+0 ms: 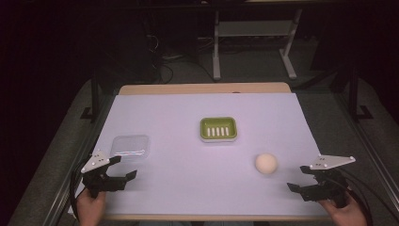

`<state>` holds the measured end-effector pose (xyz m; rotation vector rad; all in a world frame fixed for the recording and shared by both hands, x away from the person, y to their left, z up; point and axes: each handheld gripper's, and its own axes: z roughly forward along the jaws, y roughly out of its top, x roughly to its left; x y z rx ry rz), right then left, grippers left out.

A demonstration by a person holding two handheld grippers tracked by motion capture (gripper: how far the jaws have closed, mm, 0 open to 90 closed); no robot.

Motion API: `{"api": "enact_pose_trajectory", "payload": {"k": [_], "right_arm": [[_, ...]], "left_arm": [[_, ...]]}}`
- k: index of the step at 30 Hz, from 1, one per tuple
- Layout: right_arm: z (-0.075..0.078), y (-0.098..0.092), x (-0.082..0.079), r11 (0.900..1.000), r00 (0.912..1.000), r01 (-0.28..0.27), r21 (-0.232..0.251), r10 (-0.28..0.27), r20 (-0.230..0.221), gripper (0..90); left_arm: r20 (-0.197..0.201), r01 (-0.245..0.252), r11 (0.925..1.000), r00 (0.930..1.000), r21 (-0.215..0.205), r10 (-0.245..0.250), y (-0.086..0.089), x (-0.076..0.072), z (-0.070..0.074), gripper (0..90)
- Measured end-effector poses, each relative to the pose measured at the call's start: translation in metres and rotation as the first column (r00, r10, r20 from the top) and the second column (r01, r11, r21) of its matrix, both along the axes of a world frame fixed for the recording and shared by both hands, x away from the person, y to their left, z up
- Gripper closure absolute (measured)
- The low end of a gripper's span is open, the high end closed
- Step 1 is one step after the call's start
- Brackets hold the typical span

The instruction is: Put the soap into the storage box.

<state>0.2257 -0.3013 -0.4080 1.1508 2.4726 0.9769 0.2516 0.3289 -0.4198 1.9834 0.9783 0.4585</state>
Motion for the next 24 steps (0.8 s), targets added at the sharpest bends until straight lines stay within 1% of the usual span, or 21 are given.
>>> {"api": "enact_pose_trajectory", "payload": {"k": [2,5,6,8,9,11,13,16,17,20,23,24], "right_arm": [[0.001,0.001,0.0,1.0,1.0,0.002,-0.007,-0.002,-0.009,20.0],[0.001,0.001,0.001,1.0,1.0,-0.003,-0.006,0.003,-0.008,19.8],[0.001,0.002,0.002,1.0,0.9999,0.003,-0.006,-0.003,-0.017,19.6],[0.001,0.002,0.002,1.0,0.9999,0.002,-0.009,-0.002,-0.016,19.6],[0.002,0.003,0.004,1.0,1.0,-0.002,-0.012,0.002,-0.005,19.4],[0.004,0.004,0.005,1.0,0.9999,0.003,-0.014,-0.003,-0.012,18.7],[0.004,0.005,0.006,1.0,1.0,0.001,-0.015,-0.001,-0.006,18.5],[0.007,0.009,0.01,1.0,0.9998,0.001,-0.007,-0.001,-0.021,17.7],[0.008,0.009,0.011,1.0,0.9996,-0.003,-0.012,0.003,-0.027,17.8],[0.008,0.011,0.013,1.0,0.9997,-0.014,-0.021,0.014,-0.023,17.8],[0.009,0.014,0.016,1.0,0.9993,-0.012,-0.023,0.012,-0.036,17.2],[0.009,0.015,0.017,1.0,0.9993,-0.017,-0.02,0.017,-0.033,17.1]], "left_arm": [[0.002,0.001,1.0,1.0,-0.006,-0.001,-0.001,0.0,0.0,12.9],[0.002,0.001,1.0,1.0,-0.004,-0.001,-0.002,0.0,0.0,12.9],[0.002,0.003,1.0,1.0,-0.003,-0.003,-0.002,0.0,0.0,12.9],[0.002,0.008,1.0,1.0,0.0,-0.008,-0.002,0.0,0.0,12.9],[0.003,0.008,1.0,1.0,-0.002,-0.008,-0.002,0.0,0.0,12.9],[0.003,0.008,1.0,1.0,-0.002,-0.008,-0.002,0.0,0.0,12.9],[0.002,0.008,1.0,1.0,-0.003,-0.008,-0.002,0.0,0.0,12.9],[-0.002,0.011,0.9999,0.9999,0.003,-0.011,-0.002,0.0,-0.001,12.9],[-0.002,0.009,1.0,1.0,0.0,-0.009,-0.003,0.0,-0.001,12.9],[-0.001,0.009,1.0,1.0,0.0,-0.009,-0.003,0.0,-0.001,12.9],[-0.001,0.01,0.9999,0.9999,0.004,-0.01,-0.002,0.0,-0.001,12.9],[-0.002,0.01,0.9999,1.0,0.005,-0.01,-0.002,0.0,-0.002,12.9]]}}
